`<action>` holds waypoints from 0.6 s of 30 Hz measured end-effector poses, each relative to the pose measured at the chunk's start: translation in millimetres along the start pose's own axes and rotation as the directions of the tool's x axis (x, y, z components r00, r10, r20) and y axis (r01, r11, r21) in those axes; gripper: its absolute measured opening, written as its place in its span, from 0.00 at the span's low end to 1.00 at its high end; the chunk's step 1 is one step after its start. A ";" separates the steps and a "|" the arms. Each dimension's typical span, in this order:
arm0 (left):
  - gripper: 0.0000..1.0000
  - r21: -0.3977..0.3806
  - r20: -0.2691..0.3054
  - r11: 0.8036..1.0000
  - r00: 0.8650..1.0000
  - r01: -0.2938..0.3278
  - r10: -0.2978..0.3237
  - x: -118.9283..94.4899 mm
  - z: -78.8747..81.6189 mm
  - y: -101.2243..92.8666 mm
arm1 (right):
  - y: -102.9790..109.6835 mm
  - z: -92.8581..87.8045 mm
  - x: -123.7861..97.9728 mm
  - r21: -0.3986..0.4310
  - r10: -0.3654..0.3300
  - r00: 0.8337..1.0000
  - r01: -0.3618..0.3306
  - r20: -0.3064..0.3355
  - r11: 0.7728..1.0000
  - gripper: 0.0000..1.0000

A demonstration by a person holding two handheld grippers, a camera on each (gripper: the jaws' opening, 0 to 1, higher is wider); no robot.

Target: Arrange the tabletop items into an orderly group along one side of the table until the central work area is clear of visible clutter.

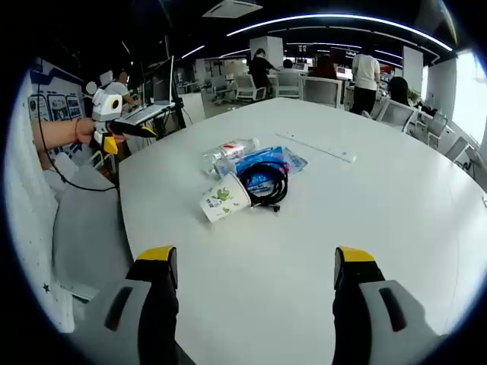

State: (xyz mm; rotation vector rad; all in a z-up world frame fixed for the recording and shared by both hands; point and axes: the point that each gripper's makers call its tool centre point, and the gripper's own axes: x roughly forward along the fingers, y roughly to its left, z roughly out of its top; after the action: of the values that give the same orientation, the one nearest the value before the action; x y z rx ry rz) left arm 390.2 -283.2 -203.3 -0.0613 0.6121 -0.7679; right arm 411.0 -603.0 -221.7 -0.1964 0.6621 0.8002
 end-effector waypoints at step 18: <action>1.00 0.000 0.000 1.000 1.000 0.005 -0.005 1.0 0.0 -1.4 | 4.4 1.1 0.2 -0.002 0.007 1.000 -0.007 -0.007 1.000 0.84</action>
State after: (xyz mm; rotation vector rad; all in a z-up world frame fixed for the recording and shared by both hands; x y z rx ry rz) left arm 389.9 -284.8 -203.5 -0.0626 0.6118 -0.7726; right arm 408.5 -599.4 -220.6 -0.1989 0.6691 0.8072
